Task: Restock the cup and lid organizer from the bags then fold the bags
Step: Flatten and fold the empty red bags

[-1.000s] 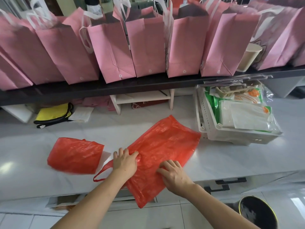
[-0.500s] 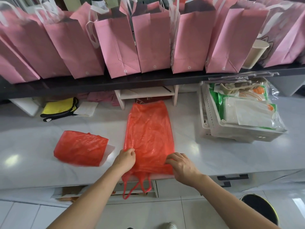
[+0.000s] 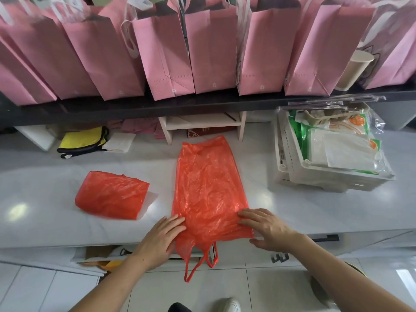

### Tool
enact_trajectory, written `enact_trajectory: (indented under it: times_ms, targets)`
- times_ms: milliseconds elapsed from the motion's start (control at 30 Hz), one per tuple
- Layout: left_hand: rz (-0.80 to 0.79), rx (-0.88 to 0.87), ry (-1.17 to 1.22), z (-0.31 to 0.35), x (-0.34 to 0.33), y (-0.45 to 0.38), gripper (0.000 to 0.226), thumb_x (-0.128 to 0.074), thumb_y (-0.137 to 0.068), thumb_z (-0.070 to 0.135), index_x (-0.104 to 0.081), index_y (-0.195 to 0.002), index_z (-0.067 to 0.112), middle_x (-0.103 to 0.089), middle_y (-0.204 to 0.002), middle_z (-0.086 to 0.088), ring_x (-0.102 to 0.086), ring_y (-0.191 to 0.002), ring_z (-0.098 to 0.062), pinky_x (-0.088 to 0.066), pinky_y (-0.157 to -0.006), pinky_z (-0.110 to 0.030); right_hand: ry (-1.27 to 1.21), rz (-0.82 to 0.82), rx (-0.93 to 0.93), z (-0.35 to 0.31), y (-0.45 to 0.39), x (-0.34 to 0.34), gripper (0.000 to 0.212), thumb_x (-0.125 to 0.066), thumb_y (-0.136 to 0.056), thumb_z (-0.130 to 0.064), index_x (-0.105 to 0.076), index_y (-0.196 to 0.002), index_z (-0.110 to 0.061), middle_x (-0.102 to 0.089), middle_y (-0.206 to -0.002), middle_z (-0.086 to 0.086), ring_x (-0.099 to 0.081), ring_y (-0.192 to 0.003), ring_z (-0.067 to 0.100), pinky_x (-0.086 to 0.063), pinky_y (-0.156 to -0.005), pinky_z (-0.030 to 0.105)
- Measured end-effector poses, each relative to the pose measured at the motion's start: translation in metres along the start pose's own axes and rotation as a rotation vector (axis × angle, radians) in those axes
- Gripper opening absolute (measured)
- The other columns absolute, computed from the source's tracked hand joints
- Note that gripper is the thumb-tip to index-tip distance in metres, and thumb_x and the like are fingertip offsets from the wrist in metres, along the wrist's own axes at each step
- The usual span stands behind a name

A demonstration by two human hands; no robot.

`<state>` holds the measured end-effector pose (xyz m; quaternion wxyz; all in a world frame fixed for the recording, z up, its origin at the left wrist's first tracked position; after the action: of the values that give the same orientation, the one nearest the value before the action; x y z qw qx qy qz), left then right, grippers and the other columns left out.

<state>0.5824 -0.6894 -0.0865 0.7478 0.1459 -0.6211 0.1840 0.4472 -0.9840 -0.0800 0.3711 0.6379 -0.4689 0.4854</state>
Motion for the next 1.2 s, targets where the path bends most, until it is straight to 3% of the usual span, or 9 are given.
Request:
enact_trajectory:
  times_ms: [133,267,400,500,633,767,867,1033,1200]
  targets:
    - [-0.062,-0.030,-0.070,0.005,-0.007,0.012,0.077,-0.079,-0.079,0.037,-0.047,-0.149,0.028,-0.043,-0.154,0.009,-0.040,-0.143,-0.017,-0.029,-0.118,-0.035,-0.014,0.099,0.021,-0.004,0.000,0.008,0.045,-0.071,-0.090,-0.040,-0.064,-0.133,-0.030,-0.058,-0.145,-0.012,-0.056,-0.132,0.009,-0.053,-0.094,0.033]
    - [-0.015,0.029,-0.034,0.009,-0.004,0.005,0.083,-0.092,-0.066,0.026,-0.056,-0.140,0.032,-0.053,-0.125,0.010,-0.053,-0.112,-0.013,-0.049,-0.098,-0.031,-0.043,0.185,-0.022,-0.004,-0.003,0.012,0.029,-0.065,-0.086,-0.029,-0.073,-0.114,-0.031,-0.068,-0.127,-0.015,-0.064,-0.117,0.008,-0.056,-0.089,0.036]
    - [0.122,0.127,0.231,0.009,0.013,-0.006,0.041,-0.088,-0.078,0.025,-0.072,-0.113,0.039,-0.052,-0.106,0.022,-0.051,-0.098,-0.006,-0.046,-0.085,-0.025,-0.231,0.192,-0.191,0.009,-0.014,0.010,0.017,-0.070,-0.089,-0.021,-0.074,-0.105,-0.020,-0.074,-0.110,-0.005,-0.067,-0.108,0.017,-0.055,-0.095,0.040]
    - [0.180,0.374,0.491,-0.009,0.014,-0.010,0.012,-0.076,-0.090,0.025,-0.074,-0.090,0.037,-0.062,-0.095,0.021,-0.057,-0.095,-0.001,-0.052,-0.084,-0.031,-0.375,0.165,-0.366,0.021,-0.016,0.003,0.019,-0.059,-0.092,-0.034,-0.069,-0.099,-0.018,-0.074,-0.090,-0.001,-0.067,-0.084,0.022,-0.057,-0.079,0.042]
    - [0.159,0.609,0.696,-0.010,0.017,-0.013,0.024,-0.067,-0.099,0.022,-0.063,-0.121,0.029,-0.069,-0.103,0.009,-0.066,-0.087,0.000,-0.055,-0.080,-0.024,-0.528,0.277,-0.610,0.030,-0.018,0.011,0.026,-0.060,-0.095,-0.017,-0.053,-0.073,-0.028,-0.058,-0.060,-0.007,-0.047,-0.055,0.012,-0.042,-0.057,0.036]
    - [0.235,0.748,0.719,-0.015,0.019,-0.015,0.043,-0.065,-0.099,0.034,-0.040,-0.135,0.031,-0.073,-0.086,0.007,-0.069,-0.072,-0.010,-0.053,-0.063,-0.029,-0.605,0.346,-0.796,0.031,-0.023,0.018,0.018,-0.064,-0.099,-0.032,-0.060,-0.081,-0.033,-0.067,-0.071,-0.007,-0.061,-0.065,0.010,-0.046,-0.058,0.031]
    - [0.294,0.794,0.627,-0.020,0.019,-0.017,0.066,-0.066,-0.098,0.035,-0.028,-0.150,0.022,-0.065,-0.090,-0.001,-0.066,-0.078,-0.024,-0.053,-0.068,-0.037,-0.587,0.340,-0.898,0.034,-0.024,0.015,0.019,-0.062,-0.099,-0.046,-0.062,-0.088,-0.031,-0.070,-0.076,-0.003,-0.066,-0.073,0.020,-0.047,-0.061,0.034]
    - [0.436,0.565,0.413,-0.009,0.028,-0.019,0.065,-0.075,-0.092,0.018,-0.036,-0.144,0.016,-0.053,-0.107,-0.003,-0.062,-0.086,-0.019,-0.051,-0.064,-0.029,-0.499,0.265,-1.005,0.038,-0.024,0.005,0.026,-0.060,-0.096,-0.053,-0.061,-0.089,-0.027,-0.071,-0.075,-0.004,-0.068,-0.074,0.021,-0.052,-0.063,0.031]
    - [0.455,0.123,0.064,0.021,0.046,-0.024,0.034,-0.056,-0.101,0.032,-0.056,-0.135,0.026,-0.047,-0.138,-0.007,-0.052,-0.126,-0.028,-0.046,-0.105,-0.046,-0.425,0.179,-1.056,0.040,-0.024,0.004,0.026,-0.062,-0.093,-0.051,-0.061,-0.088,-0.025,-0.067,-0.083,-0.003,-0.066,-0.079,0.022,-0.052,-0.067,0.031]
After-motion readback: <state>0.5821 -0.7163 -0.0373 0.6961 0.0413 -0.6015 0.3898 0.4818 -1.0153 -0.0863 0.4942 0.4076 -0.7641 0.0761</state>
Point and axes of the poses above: each hand's wrist, its own y-axis away from the middle knuckle, its own x-axis out of the back of the hand, z = x × y, the point moved 8 cm from there along -y, towards the middle knuckle
